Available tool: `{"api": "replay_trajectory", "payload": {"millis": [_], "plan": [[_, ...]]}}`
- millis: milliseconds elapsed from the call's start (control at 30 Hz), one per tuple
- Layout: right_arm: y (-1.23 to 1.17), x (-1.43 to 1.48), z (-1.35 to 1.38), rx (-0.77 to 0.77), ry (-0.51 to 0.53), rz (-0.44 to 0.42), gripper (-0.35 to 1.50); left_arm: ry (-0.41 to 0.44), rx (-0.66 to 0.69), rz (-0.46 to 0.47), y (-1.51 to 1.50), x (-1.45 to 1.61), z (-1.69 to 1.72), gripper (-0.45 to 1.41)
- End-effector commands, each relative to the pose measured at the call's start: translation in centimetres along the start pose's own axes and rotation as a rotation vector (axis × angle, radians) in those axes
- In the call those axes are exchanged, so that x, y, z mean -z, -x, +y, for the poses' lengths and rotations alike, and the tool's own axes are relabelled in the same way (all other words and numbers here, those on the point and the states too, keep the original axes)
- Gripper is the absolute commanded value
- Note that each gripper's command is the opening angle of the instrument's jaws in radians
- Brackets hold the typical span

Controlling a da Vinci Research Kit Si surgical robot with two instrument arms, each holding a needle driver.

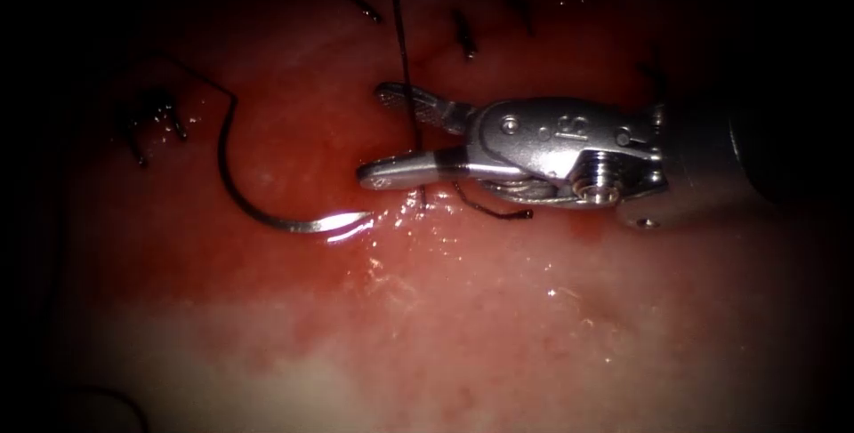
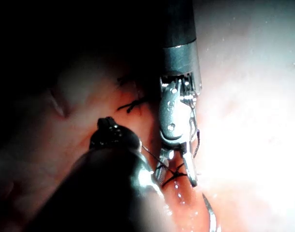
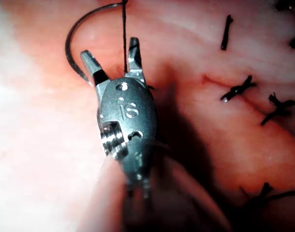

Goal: Wound Closure

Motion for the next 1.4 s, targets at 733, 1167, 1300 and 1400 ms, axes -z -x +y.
{"api": "replay_trajectory", "payload": {"millis": [733, 1167, 1300, 1400], "plan": [[0.05, -0.33, 0.05, 0.058, 0.045, -0.003, 1.43, 0.01, 0.0, 0.015, -0.02, -0.05, 0.1, -0.45], [0.01, -0.42, 0.02, 0.115, 0.058, 0.015, -0.35, 0.019, 0.029, 0.028, 0.05, 0.02, 0.06, -0.45], [-0.03, -0.4, 0.05, 0.14, 0.091, 0.051, -0.35, 0.018, 0.043, 0.033, 0.08, 0.05, 0.06, -0.45], [-0.07, -0.37, 0.07, 0.137, 0.093, 0.077, -0.35, 0.019, 0.047, 0.035, 0.1, 0.06, 0.06, -0.45]]}}
